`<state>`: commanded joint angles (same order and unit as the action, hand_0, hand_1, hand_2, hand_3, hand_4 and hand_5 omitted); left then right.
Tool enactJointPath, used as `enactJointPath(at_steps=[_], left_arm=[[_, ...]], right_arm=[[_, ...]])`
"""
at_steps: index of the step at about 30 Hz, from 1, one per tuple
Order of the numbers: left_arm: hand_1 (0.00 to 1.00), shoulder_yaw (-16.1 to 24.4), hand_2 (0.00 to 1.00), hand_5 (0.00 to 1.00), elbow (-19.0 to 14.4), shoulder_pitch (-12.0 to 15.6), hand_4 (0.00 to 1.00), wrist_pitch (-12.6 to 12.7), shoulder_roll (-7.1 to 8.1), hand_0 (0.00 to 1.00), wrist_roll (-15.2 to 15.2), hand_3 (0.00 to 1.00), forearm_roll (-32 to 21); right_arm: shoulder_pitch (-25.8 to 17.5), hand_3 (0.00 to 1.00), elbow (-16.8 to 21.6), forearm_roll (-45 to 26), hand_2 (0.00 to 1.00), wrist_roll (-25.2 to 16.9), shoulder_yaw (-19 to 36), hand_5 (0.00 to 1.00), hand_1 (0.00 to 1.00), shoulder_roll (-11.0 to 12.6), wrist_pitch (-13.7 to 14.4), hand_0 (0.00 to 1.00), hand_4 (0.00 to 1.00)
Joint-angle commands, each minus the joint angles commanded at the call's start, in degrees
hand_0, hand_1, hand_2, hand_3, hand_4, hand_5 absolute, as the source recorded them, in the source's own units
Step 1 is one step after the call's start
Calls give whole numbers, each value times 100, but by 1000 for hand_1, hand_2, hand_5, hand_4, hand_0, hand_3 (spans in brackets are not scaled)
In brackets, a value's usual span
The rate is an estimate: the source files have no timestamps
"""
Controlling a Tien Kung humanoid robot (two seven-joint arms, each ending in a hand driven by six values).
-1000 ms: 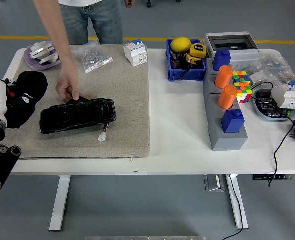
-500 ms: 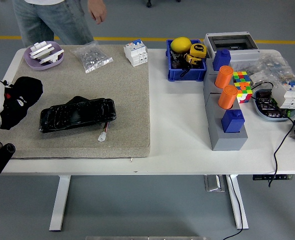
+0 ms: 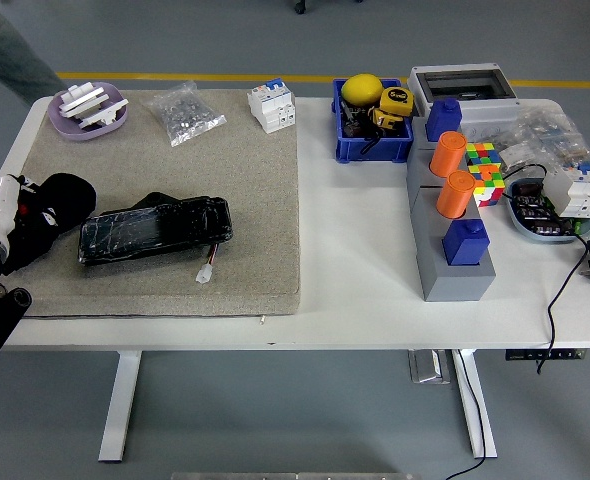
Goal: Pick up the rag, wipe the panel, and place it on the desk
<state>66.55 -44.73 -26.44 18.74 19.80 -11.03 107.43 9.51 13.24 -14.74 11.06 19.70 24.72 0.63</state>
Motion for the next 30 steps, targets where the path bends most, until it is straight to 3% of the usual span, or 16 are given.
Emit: enactJointPath(at_steps=[3, 4, 9, 10, 19, 21, 22, 27, 28, 30], left_arm=[[731, 3, 638, 2, -27, 3, 669, -11, -3, 609, -9, 573, 25], [754, 3, 648, 2, -34, 4, 699, -15, -4, 696, -12, 575, 34], [754, 3, 648, 2, -109, 27, 699, -56, -20, 696, -45, 575, 99], [784, 7, 662, 2, -129, 31, 728, -61, -25, 744, -49, 577, 110], [786, 111, 673, 2, -217, 25, 748, -67, -11, 766, -100, 582, 182], [786, 157, 673, 2, -255, 34, 748, -103, 7, 766, -109, 582, 190], [803, 176, 734, 11, -269, 37, 805, -115, 11, 782, -112, 589, 204], [803, 315, 734, 11, -428, 103, 805, -304, 38, 782, -163, 589, 216], [824, 332, 783, 153, -464, 119, 879, -332, 42, 815, -176, 630, 219], [824, 391, 783, 153, -568, 168, 879, -390, 41, 815, -201, 630, 246]], right_arm=[[1, 620, -1, 0, 648, 1, -3, 576, 281, 2, -1, 743, 998], [0, 619, -2, -3, 647, 1, -4, 574, 281, 3, -1, 743, 998], [-12, 619, -4, -18, 647, 2, -3, 574, 281, 6, -5, 743, 998], [-14, 619, -5, -19, 645, 1, 3, 573, 281, 4, -5, 743, 998], [2, 619, -4, 0, 645, -21, 66, 574, 281, -31, 0, 741, 998], [-1, 619, -6, -7, 645, -20, 70, 574, 281, -32, 0, 741, 998], [-2, 617, -7, -10, 646, -20, 69, 574, 280, -32, -1, 742, 998], [-1, 617, -15, -22, 646, -22, 78, 574, 280, -30, 0, 742, 998], [-1, 616, -15, -18, 645, -23, 89, 565, 280, -31, 2, 744, 998], [0, 616, -15, -10, 645, -27, 101, 565, 280, -31, 7, 744, 998]])
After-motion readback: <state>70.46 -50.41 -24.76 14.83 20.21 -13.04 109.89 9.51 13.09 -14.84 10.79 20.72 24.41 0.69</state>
